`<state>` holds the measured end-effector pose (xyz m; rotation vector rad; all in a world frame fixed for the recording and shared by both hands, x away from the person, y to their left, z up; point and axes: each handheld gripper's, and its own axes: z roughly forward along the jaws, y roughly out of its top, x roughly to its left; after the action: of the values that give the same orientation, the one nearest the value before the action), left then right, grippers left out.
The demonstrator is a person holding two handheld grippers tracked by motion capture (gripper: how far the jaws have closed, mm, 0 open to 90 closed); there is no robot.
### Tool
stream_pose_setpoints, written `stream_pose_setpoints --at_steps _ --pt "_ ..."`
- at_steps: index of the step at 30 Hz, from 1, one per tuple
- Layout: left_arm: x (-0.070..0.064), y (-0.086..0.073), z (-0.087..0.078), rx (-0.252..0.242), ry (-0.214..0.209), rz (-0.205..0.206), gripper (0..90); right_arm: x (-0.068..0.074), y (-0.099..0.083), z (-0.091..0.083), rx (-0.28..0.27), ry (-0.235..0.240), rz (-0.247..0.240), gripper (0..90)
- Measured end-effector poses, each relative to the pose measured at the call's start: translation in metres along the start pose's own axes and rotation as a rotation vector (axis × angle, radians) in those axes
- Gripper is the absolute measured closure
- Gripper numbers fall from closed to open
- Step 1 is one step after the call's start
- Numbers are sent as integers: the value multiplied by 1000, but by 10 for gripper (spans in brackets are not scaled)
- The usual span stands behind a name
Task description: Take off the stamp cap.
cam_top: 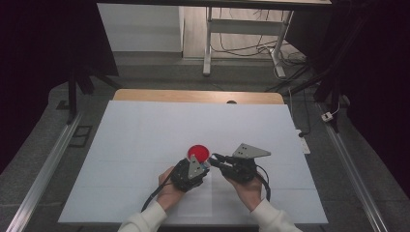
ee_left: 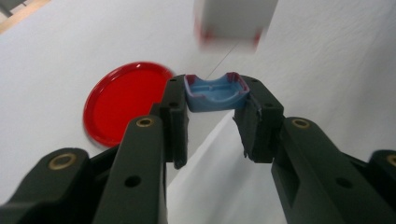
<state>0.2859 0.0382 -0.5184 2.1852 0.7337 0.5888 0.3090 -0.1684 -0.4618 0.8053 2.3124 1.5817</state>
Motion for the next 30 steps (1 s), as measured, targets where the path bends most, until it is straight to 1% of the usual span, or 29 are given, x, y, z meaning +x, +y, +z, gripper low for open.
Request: stream_pose_setpoints --at_steps 3,6,9,10,12,13,18,25,27,28,30 --pt "0 0 -1 -14 1 2 650 -5 3 -5 -20 -7 17 755" --pt "0 0 -1 -13 2 5 649 -7 2 -5 -16 -6 26 755" --pt "1 -1 -2 -20 3 0 649 -7 1 -4 -9 -4 23 755" --pt "2 -1 -3 -21 6 3 648 -7 1 -4 -8 -3 22 755" --pt "5 -3 -6 -34 -6 -9 648 -7 1 -4 -8 -2 22 754" --pt "6 -4 -7 -36 -4 -9 648 -8 1 -4 -8 -4 23 754" --pt "13 -8 -16 -57 -10 -38 647 -10 1 -5 -9 -8 28 754" --pt "20 -15 -30 -72 -29 -60 646 -12 1 -6 -12 -17 26 754" --pt "22 -18 -34 -71 -31 -60 646 -13 0 -6 -11 -19 25 754" --pt "23 -19 -36 -75 -33 -69 646 -13 0 -6 -10 -20 24 754" --pt "25 -23 -42 -73 -32 -73 645 -14 0 -6 -10 -23 24 754"
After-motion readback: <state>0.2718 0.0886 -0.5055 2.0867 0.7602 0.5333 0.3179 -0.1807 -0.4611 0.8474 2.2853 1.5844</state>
